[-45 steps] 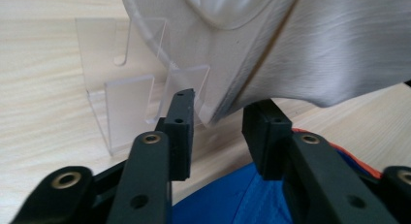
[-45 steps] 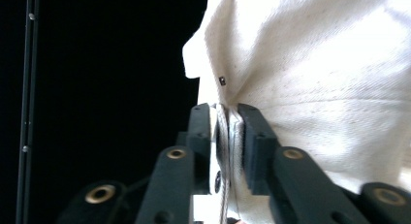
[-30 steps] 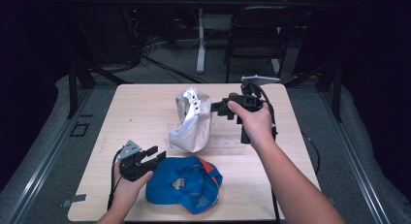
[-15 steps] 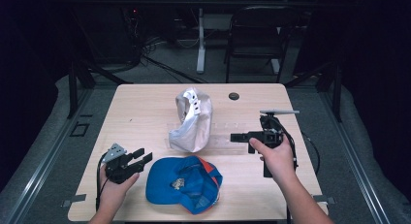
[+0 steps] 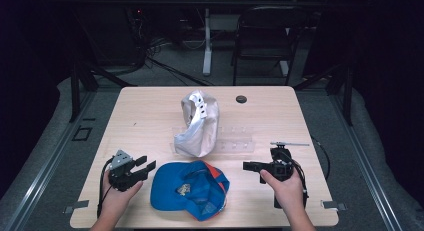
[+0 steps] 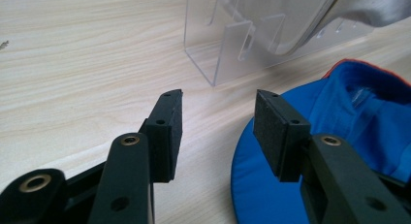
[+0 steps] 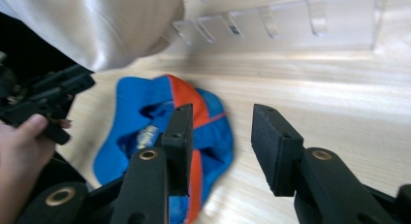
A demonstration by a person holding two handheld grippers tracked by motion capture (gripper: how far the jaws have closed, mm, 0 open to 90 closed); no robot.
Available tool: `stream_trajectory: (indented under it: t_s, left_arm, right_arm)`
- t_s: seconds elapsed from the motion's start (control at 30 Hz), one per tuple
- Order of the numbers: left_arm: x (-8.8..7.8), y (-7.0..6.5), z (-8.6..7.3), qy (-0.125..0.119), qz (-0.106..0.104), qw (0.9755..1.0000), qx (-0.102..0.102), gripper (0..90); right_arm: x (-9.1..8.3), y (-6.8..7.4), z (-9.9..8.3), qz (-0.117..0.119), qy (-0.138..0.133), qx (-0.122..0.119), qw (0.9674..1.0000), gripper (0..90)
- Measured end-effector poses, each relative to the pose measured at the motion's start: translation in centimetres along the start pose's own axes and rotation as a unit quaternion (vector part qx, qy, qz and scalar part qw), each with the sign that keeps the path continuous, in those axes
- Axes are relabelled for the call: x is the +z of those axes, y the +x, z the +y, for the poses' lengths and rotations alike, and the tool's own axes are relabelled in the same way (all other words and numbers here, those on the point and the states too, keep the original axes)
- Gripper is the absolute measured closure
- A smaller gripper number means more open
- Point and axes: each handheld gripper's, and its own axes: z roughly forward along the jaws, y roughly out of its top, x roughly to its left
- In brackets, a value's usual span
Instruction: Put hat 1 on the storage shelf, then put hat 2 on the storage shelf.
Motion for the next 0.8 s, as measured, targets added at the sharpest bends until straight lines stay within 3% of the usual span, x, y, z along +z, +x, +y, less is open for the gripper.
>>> stream_trajectory:
  t_s: [0.03,0.23,0.43,0.63,0.8]
  left_arm:
    - [0.0,0.1,0.0,0.001,0.001,1.0,0.005,54.0]
    - [0.2,0.7,-0.3,0.0,-0.002,0.9998,-0.022,55.4]
    - [0.3,0.7,-0.3,0.003,0.004,0.9999,-0.013,49.6]
    - [0.2,1.2,-0.5,-0.005,0.014,0.9995,-0.028,45.2]
    - [-0.5,1.6,-0.9,-0.012,0.02,0.9991,-0.035,45.2]
  right_arm:
    - [0.0,0.0,0.0,0.0,0.0,0.0,1.0,61.0]
    - [0.4,-0.6,-1.8,0.015,-0.009,0.001,0.9998,60.6]
    - [0.5,-0.9,-2.5,0.026,-0.023,0.005,0.9994,58.0]
    - [2.4,-1.0,-2.9,0.025,0.011,-0.003,0.9996,59.2]
    - [3.1,0.1,-3.1,0.032,0.03,-0.016,0.9989,59.2]
